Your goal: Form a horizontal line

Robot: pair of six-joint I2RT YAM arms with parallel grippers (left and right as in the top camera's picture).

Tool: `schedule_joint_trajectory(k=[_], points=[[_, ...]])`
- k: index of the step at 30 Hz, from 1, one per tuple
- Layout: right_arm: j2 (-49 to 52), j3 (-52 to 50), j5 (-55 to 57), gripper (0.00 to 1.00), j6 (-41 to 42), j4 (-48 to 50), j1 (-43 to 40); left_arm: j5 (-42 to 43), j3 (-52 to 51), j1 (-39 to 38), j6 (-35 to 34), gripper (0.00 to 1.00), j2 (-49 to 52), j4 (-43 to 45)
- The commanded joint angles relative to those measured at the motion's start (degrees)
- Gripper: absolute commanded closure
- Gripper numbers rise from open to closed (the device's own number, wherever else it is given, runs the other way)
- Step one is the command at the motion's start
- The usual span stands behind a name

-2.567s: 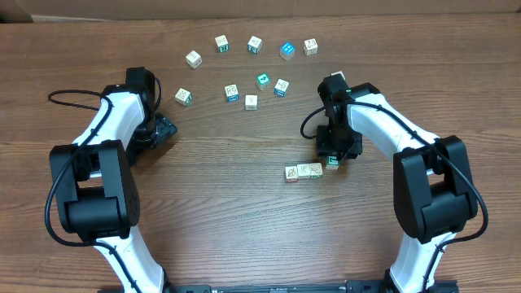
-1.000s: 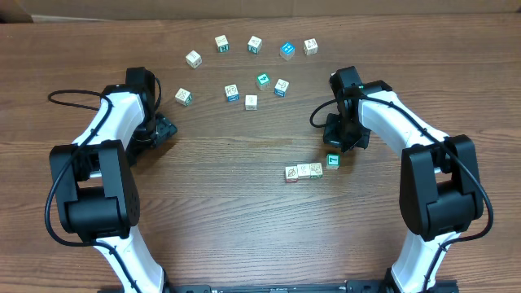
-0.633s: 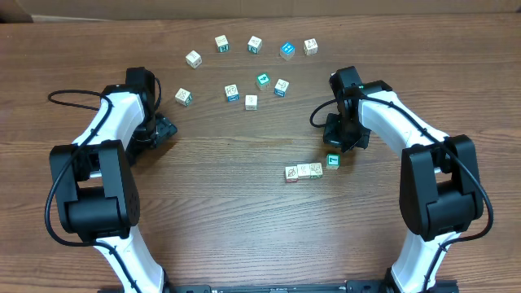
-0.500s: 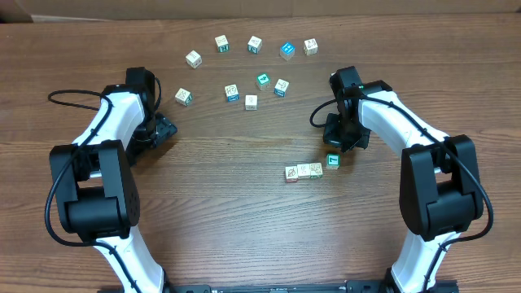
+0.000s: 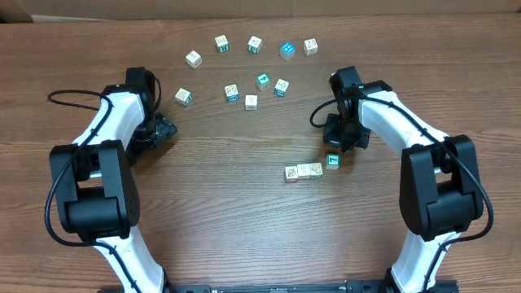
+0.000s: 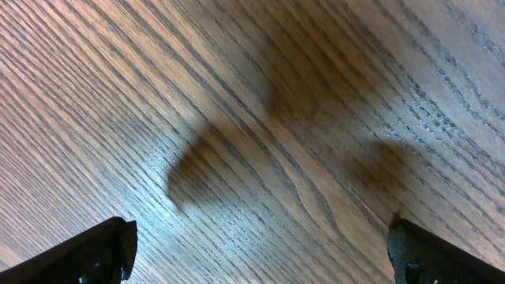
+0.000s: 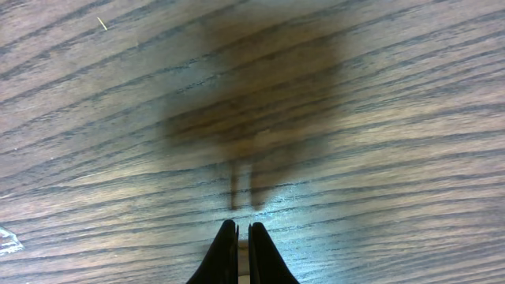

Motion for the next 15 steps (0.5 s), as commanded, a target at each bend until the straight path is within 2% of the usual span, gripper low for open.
schedule_joint_trajectory(k=[1,15], points=[[-2.1,1.5,0.3,0.96,0.4,0.0,0.1,-2.2,-0.4,0.0,0.5,0.01,-0.1,-0.2],[-2.1,1.5,-0.3,0.96,0.4,-0.1,0.1,-2.2,-0.4,0.0,0.5,0.00,-0.1,-0.2]])
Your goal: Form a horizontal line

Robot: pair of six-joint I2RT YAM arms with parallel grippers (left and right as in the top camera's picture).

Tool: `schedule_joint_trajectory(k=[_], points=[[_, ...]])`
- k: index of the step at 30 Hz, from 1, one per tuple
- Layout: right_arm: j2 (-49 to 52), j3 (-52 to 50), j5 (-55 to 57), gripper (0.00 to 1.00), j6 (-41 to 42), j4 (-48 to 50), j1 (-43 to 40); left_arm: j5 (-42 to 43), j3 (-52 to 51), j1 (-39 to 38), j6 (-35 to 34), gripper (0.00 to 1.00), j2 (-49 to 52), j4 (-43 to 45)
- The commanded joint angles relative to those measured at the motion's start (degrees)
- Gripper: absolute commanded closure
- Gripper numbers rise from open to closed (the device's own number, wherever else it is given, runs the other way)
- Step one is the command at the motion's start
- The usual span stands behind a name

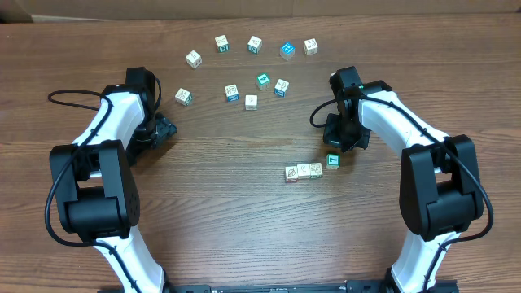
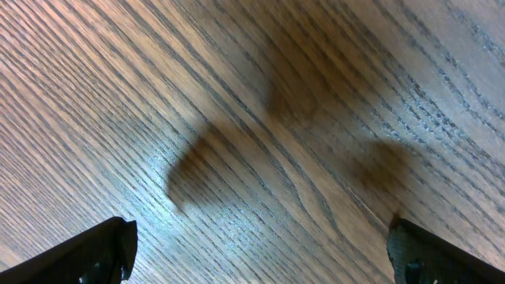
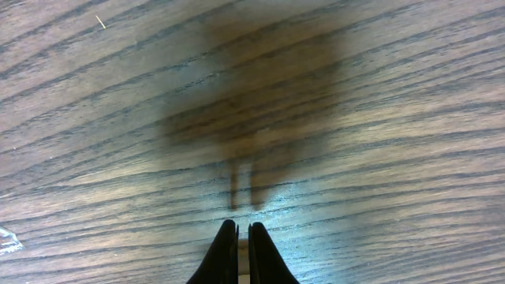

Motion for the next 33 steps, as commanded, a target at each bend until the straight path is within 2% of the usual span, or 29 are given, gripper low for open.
schedule_joint_trajectory(k=[1,33], points=[[-2.1,1.5,-0.3,0.96,0.3,0.0,0.1,-2.2,-0.4,0.0,0.5,0.01,-0.1,-0.2],[-2.0,1.0,-0.3,0.96,0.5,-1.0,0.2,-2.2,-0.4,0.0,0.5,0.00,-0.1,-0.2]])
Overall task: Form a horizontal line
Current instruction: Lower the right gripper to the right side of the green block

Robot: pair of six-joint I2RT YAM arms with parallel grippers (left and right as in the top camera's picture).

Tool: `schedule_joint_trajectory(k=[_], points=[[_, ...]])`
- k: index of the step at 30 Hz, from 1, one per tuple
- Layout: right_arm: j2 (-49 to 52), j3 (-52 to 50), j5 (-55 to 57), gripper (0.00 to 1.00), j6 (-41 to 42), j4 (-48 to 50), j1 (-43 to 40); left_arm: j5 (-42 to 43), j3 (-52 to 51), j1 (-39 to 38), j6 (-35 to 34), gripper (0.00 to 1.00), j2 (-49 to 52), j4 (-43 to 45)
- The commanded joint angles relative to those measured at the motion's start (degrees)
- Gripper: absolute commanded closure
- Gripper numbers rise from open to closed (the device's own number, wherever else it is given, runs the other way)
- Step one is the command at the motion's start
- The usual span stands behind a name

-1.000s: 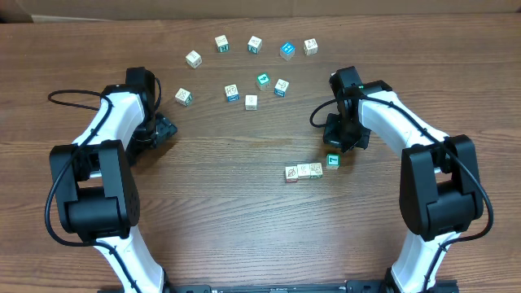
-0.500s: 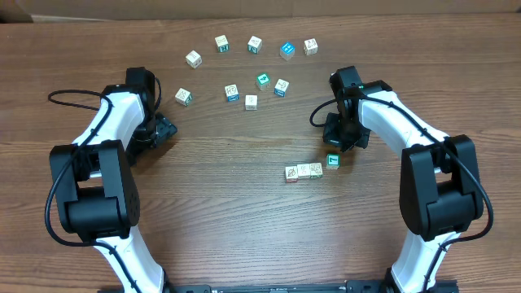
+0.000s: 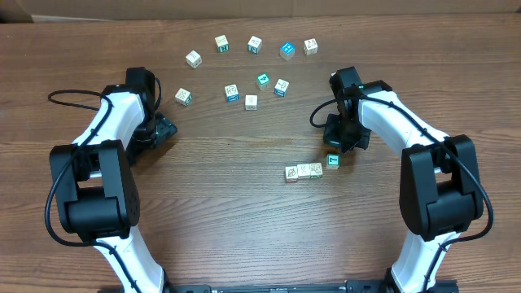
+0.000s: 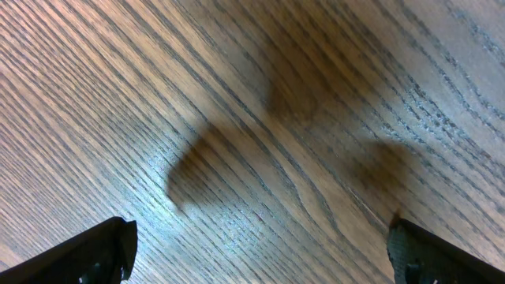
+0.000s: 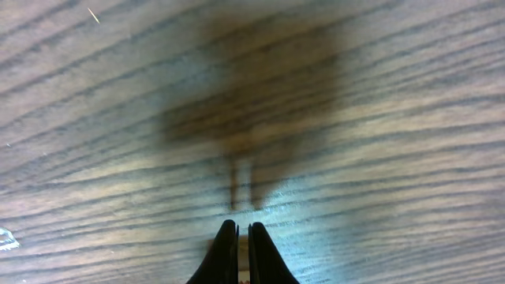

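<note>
Three pale cubes (image 3: 303,171) lie side by side in a short row right of the table's middle. A teal cube (image 3: 332,160) touches the row's right end, set slightly farther back. My right gripper (image 3: 342,140) hovers just behind that teal cube. In the right wrist view its fingers (image 5: 243,230) are shut over bare wood with nothing gripped. My left gripper (image 3: 161,129) rests at the left side, far from the cubes. It is open (image 4: 256,246) over bare wood.
Several loose cubes are scattered at the back: a far row from a pale one (image 3: 193,58) to another (image 3: 310,46), and a nearer group around a teal one (image 3: 263,80). A black cable (image 3: 69,94) loops beside the left arm.
The wood grain in the right wrist view sits a little higher and is blurred, so the right gripper has shifted slightly. The cubes and the left arm have not moved.
At both earlier moments the right gripper was shut behind the teal cube at the row's right end, and the left gripper was open at the left. Only that slight shift of the right gripper shows now.
</note>
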Motion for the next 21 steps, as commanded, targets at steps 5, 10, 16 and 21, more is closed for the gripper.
schedule_joint_trajectory(k=[5,10,16,21], points=[[-2.0,1.0,-0.3,0.96,0.3,0.3,0.2,-2.2,-0.4,0.0,0.5,0.00,-0.1,-0.2],[-2.0,1.0,-3.7,0.96,0.3,1.0,0.2,-2.2,-0.4,0.0,0.5,0.00,-0.1,-0.2],[-2.0,1.0,-5.3,0.96,0.3,-0.9,0.2,-2.2,-0.4,0.0,0.5,0.00,-0.1,-0.2],[-2.0,1.0,-6.1,0.96,0.3,-2.3,0.2,-2.3,-0.4,0.0,0.5,0.01,-0.1,-0.2]])
